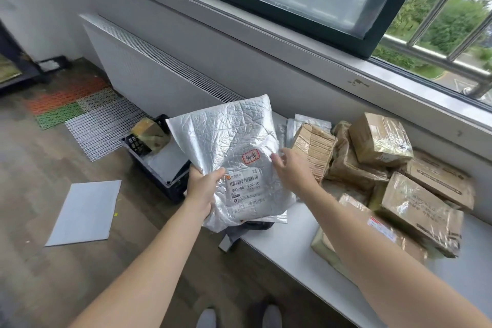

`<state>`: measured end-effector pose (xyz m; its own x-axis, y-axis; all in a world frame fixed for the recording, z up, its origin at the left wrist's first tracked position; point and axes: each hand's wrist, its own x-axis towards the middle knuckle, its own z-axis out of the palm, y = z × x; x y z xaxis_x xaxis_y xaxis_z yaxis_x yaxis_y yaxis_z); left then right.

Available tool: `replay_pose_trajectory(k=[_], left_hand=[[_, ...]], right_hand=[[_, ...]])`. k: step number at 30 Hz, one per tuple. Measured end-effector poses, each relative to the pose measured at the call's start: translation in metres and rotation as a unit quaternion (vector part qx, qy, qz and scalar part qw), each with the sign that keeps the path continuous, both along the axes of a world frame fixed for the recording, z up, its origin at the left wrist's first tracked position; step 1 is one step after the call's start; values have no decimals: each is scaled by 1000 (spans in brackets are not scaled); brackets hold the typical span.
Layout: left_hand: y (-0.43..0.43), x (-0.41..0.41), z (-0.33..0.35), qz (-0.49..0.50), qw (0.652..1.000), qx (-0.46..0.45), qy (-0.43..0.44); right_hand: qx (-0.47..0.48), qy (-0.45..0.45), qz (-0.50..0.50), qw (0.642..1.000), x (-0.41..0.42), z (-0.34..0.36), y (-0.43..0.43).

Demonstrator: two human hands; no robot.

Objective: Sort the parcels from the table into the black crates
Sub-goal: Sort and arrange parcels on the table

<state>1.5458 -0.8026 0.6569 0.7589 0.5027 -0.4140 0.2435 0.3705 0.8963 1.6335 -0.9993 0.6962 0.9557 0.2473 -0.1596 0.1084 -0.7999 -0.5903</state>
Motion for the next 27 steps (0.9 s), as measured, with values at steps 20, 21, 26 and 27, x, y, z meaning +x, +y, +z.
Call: replay_pose_trajectory(k=[20, 21, 26, 27], left_hand=[[-6, -13, 48, -37, 993, 43, -101], [-7, -12, 49, -39, 993, 45, -106], [-11, -9, 50, -49, 992, 53, -101], [-13, -9, 48, -51, 993, 58, -94]], right_hand=[[280, 32, -10, 959, -12, 26, 6], [281, 31, -9, 959, -12, 27, 5], [270, 11, -8, 963, -14, 30, -2], [269, 11, -10, 963, -15, 29, -3]])
